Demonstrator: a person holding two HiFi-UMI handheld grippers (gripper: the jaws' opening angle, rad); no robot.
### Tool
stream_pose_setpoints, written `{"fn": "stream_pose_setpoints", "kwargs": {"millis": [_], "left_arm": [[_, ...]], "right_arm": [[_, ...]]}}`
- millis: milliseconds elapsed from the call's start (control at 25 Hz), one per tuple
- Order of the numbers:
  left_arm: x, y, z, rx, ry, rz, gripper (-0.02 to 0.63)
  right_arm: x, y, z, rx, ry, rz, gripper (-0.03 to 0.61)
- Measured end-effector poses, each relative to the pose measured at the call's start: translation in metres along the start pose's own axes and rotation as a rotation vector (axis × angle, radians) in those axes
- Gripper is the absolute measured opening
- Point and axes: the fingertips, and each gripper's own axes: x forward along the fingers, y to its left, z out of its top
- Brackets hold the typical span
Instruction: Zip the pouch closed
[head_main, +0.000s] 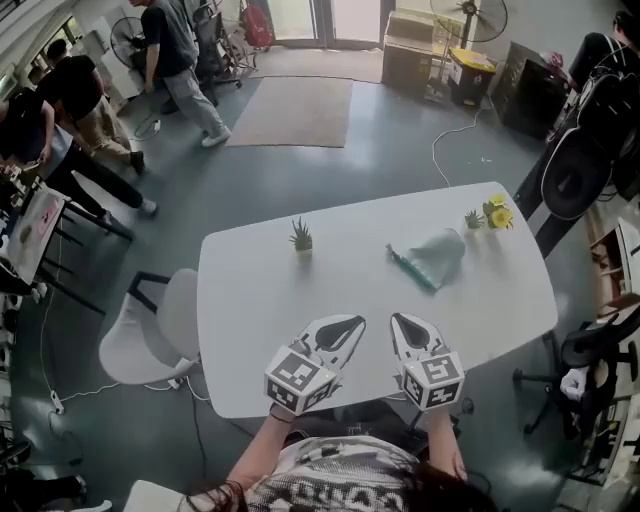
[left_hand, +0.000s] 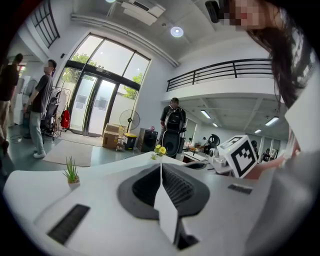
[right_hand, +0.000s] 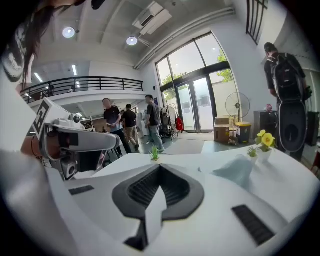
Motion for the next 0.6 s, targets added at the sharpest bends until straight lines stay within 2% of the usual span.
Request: {"fn": "stream_pose_setpoints", "kwargs": {"millis": [200, 400, 600], "left_arm": [[0.022, 0.005, 0.001, -0.015, 0.006, 0.067, 0.017], [0.032, 0.009, -0.001, -0.027, 0.012, 0.122, 0.018], [0.037, 0.015, -0.005, -0.031, 0.021, 0.183, 0.018]], "right_arm": [[0.023, -0.052, -0.009, -0.046, 0.046, 0.008, 0.000], [0.056, -0.100, -0.030, -0.135, 0.137, 0.007, 0.004], [0.096, -0.139, -0.059, -0.222, 0.249, 0.021, 0.043]]}}
